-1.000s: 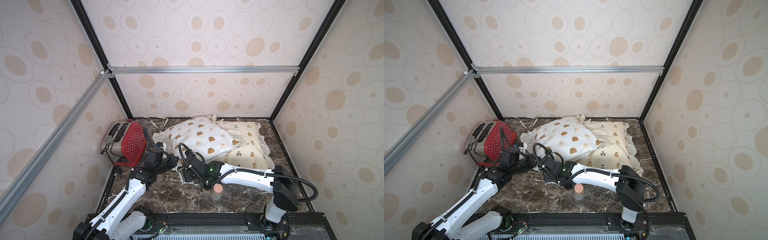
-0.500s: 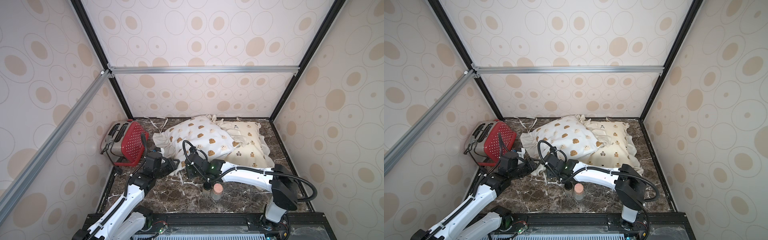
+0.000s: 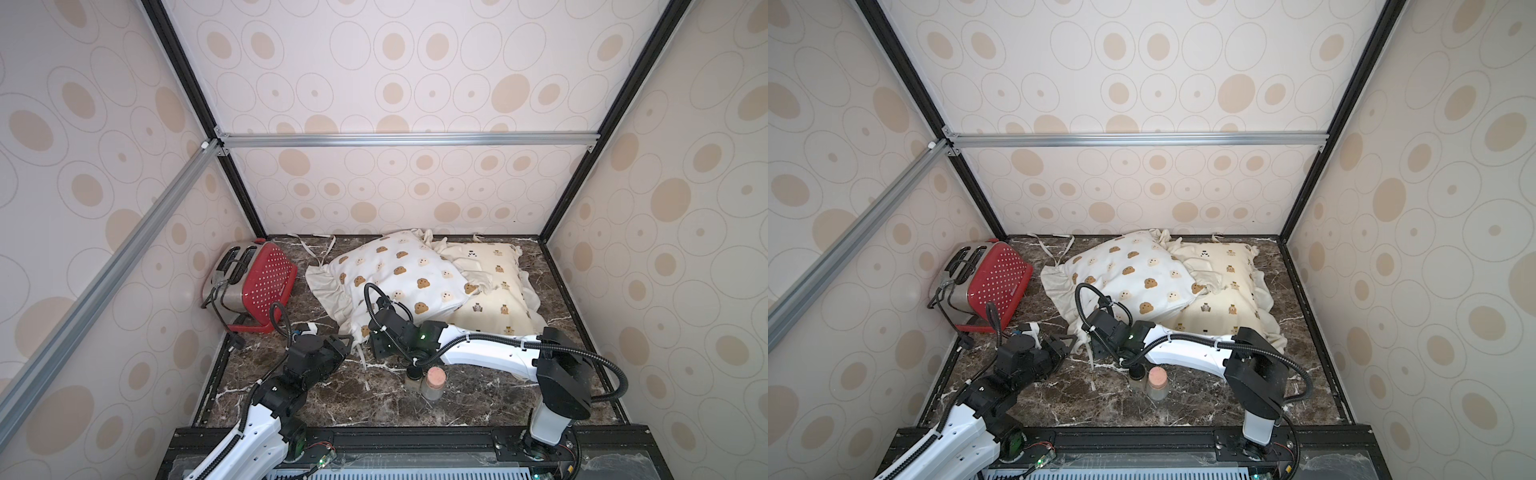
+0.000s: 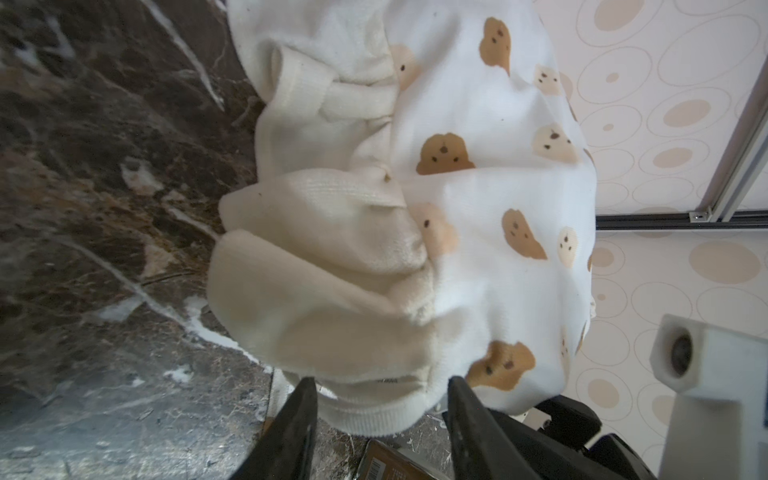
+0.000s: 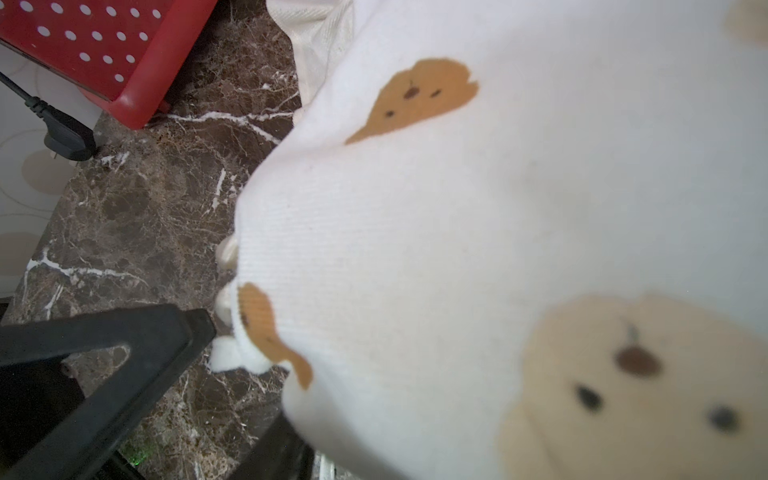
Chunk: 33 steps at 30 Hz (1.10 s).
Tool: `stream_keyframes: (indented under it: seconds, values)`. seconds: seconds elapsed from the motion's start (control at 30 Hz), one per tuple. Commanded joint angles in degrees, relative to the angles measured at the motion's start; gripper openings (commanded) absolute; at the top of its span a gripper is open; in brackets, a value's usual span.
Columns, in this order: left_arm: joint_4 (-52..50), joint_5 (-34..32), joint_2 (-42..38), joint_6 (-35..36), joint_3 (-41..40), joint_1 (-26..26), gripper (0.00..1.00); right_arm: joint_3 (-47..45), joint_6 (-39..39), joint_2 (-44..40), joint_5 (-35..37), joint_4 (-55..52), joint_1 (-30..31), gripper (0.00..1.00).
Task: Zip up pillowcases
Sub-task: Adjust the pillowcase at the center of the board.
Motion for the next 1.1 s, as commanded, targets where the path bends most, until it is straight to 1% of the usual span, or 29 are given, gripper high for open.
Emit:
stream_keyframes:
  seconds: [0.0,0.1,0.27,0.4,0.5,0.57,0.67,0.8,0.87,0.93,1.0,1.07]
  values:
    - [6.24,-2.57,1.35,-5.60,-0.97,-0.59,0.51,-0.77,0.21,0.24,1.18,0.25,0.15,0.52]
    - [12.41,-3.64,2.88,-7.44,-2.25,-0.63,0.53,-0.46,0.08,0.41,1.32,0.27,0.17,0.52]
    - [15.40,-4.53,6.86,-8.48,-1.50,-1.03,0.55,0.28,-1.17,0.63,2.17,0.14,0.15,0.52]
    - [21.27,-5.03,10.85,-9.82,-1.61,-1.74,0.51,0.42,-1.38,0.58,2.78,0.22,0.08,0.52]
    - [22.05,-4.91,13.53,-9.16,0.02,-2.61,0.50,0.43,-1.38,0.60,2.92,0.43,0.06,0.52]
    - [22.74,-6.19,15.37,-9.14,0.71,-3.87,0.45,0.42,-1.29,0.79,2.74,0.59,-0.04,0.52]
    - [24.73,-5.78,18.16,-9.21,1.34,-4.18,0.38,0.42,-1.14,0.90,2.68,0.55,-0.08,0.52]
    - [24.50,-6.51,19.70,-8.48,2.03,-4.20,0.23,0.03,-1.42,0.41,3.18,0.12,-0.06,0.52]
    - [23.35,-6.68,19.96,-7.98,2.62,-4.20,0.14,-0.32,-1.55,0.11,3.07,-0.32,-0.02,0.52]
    - [22.07,-6.92,19.57,-7.28,2.97,-4.20,0.07,-0.58,-1.00,-0.45,2.86,-1.30,-0.08,0.52]
    - [20.60,-7.13,18.91,-6.57,3.24,-4.20,0.03,-1.41,-0.19,-1.65,1.98,-2.11,-0.02,0.52]
    - [19.00,-7.34,17.69,-5.70,3.57,-4.20,0.03,-2.98,0.65,-3.31,-0.03,-1.04,-0.01,0.53]
